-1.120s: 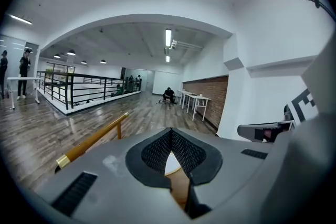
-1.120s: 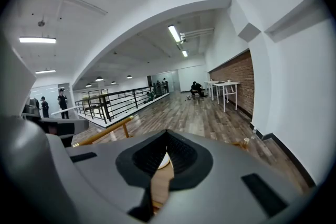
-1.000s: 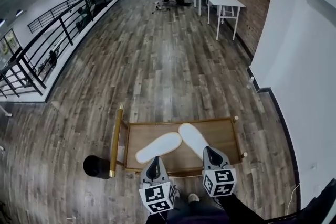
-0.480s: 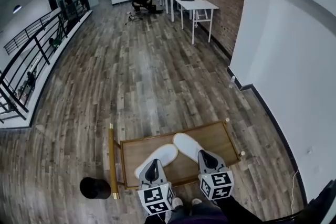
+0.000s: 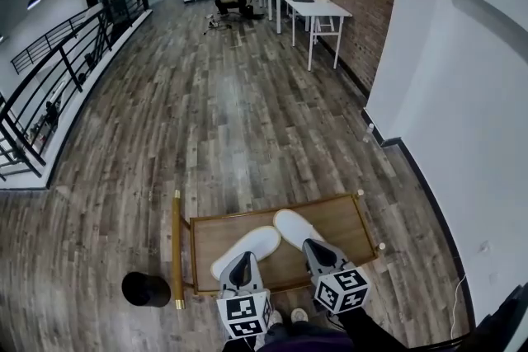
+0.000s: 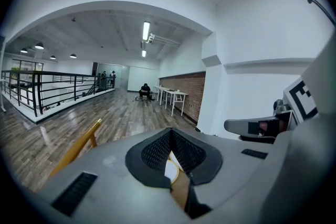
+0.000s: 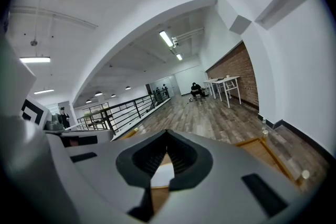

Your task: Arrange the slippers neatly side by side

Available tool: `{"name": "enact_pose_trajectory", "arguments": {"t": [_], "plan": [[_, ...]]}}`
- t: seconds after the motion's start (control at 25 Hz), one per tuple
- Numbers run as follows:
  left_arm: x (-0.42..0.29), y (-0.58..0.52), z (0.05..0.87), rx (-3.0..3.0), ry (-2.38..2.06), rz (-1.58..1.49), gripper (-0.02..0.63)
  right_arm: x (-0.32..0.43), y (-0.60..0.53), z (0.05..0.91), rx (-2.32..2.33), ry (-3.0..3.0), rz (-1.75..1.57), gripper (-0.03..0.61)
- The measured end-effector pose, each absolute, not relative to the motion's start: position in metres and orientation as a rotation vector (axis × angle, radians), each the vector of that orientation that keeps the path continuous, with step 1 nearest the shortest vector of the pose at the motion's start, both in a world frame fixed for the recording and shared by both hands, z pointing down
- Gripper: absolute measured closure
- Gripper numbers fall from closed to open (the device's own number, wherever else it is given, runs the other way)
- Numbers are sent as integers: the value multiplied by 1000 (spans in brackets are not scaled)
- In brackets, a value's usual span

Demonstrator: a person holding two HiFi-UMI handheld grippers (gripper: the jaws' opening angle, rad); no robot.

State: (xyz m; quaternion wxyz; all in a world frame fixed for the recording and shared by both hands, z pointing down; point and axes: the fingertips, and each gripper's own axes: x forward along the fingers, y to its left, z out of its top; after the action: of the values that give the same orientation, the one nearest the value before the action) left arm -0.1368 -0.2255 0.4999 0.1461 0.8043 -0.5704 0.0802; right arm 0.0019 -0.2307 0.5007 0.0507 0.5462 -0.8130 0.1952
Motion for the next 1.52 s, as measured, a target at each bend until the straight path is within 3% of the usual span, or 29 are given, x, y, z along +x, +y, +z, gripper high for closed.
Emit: {"name": "enact_pose_trajectory", "arguments": {"t": [0.44, 0.68, 0.84, 1.04, 1.44, 1.52], "plan": [[-132, -238, 518, 2264, -1640, 239, 612, 20, -258, 522, 1581, -2440, 571, 578], [-139, -247, 528, 2229, -1654, 268, 612, 35, -297, 578, 1238, -2293, 519, 492], [-142, -251, 535, 2210, -1660, 303, 612, 38, -320, 620, 992, -2153, 492, 474], [-145, -250, 538, 2209, -1658, 357, 612, 39, -331, 681, 715, -1922, 480, 474], [-160, -241, 553, 2144, -1676, 395, 612, 51, -334, 736, 641, -1682, 687, 477], [-162, -243, 554, 2142, -1674, 402, 612, 52, -334, 735, 671, -1673, 739, 555]]}}
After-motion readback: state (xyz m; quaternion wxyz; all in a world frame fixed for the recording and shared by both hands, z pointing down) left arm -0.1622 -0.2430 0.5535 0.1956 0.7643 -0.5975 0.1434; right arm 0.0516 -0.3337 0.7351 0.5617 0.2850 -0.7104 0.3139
